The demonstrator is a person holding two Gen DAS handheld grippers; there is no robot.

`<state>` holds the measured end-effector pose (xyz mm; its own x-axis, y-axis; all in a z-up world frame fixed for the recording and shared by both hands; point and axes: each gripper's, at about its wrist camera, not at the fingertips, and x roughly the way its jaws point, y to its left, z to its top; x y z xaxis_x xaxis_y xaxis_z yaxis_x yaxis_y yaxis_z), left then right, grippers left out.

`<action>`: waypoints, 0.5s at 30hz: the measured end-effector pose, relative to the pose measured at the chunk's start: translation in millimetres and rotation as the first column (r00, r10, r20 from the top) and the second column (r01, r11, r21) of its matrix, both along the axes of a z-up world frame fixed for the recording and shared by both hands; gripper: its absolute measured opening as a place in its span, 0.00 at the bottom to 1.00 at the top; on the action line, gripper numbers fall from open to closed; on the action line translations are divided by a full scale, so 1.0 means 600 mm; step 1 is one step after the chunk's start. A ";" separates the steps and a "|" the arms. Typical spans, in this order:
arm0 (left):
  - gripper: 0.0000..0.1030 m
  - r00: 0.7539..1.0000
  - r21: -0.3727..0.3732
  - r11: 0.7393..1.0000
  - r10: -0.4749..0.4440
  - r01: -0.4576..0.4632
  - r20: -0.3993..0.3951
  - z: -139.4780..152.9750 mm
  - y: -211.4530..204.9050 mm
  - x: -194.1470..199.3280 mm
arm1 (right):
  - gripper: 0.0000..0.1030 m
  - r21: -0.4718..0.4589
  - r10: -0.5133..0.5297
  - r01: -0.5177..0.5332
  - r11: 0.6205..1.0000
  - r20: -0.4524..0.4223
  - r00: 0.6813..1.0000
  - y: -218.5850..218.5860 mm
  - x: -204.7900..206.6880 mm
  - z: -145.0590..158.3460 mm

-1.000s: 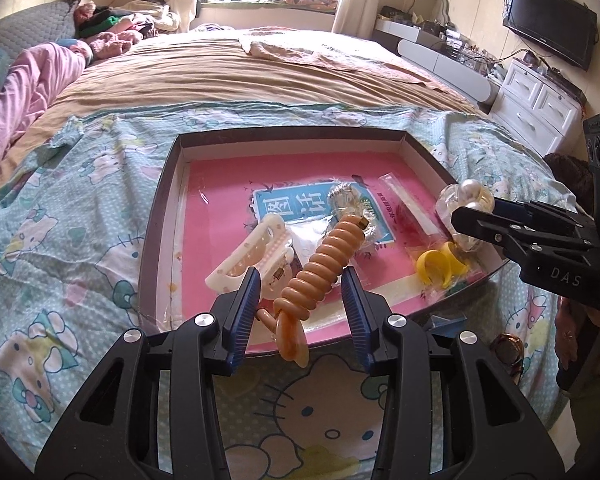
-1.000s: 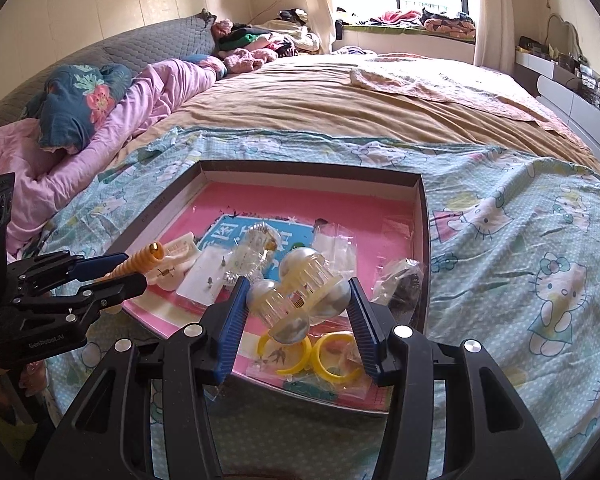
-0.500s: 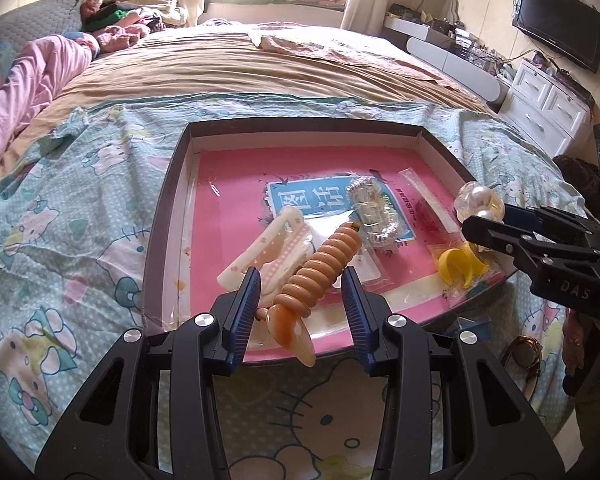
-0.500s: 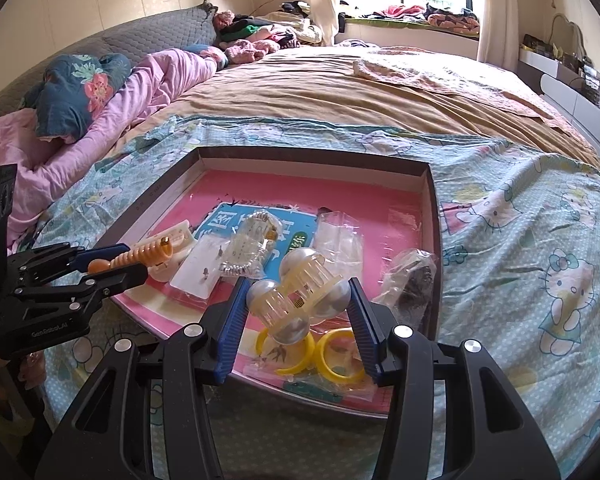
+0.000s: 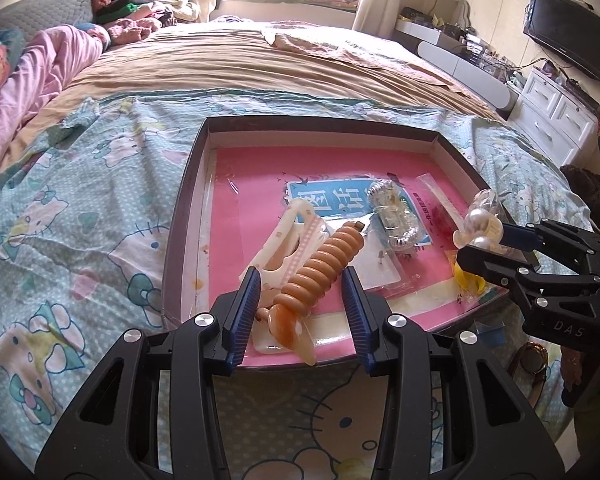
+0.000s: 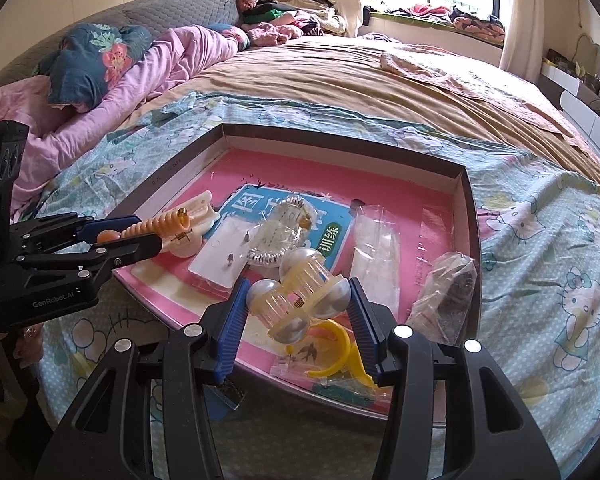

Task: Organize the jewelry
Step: 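Carry the orange coil into the tray with left while right carries the pearls in, then release the pearl earrings with right while left releases the coil in the tray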

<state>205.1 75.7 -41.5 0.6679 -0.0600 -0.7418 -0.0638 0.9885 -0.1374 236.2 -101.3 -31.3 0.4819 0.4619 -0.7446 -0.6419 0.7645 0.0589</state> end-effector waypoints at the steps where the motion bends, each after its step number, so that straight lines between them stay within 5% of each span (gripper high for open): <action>1: 0.32 1.000 -0.001 1.000 0.000 0.000 0.000 0.000 0.000 0.000 | 0.46 -0.003 -0.001 0.001 1.000 -0.003 1.000 0.001 0.000 -0.001; 8: 0.32 1.000 0.000 1.000 0.000 0.000 0.001 0.000 0.000 0.000 | 0.47 -0.025 0.000 -0.001 1.000 -0.022 1.000 0.008 0.000 -0.008; 11: 0.32 1.000 0.000 1.000 -0.001 0.001 -0.001 0.000 -0.001 0.000 | 0.62 -0.017 -0.007 0.006 1.000 -0.012 1.000 0.005 -0.003 -0.004; 15: 0.33 1.000 0.006 1.000 -0.002 0.002 -0.004 0.001 0.000 -0.001 | 0.64 -0.002 -0.015 0.015 1.000 -0.003 1.000 -0.002 -0.008 0.004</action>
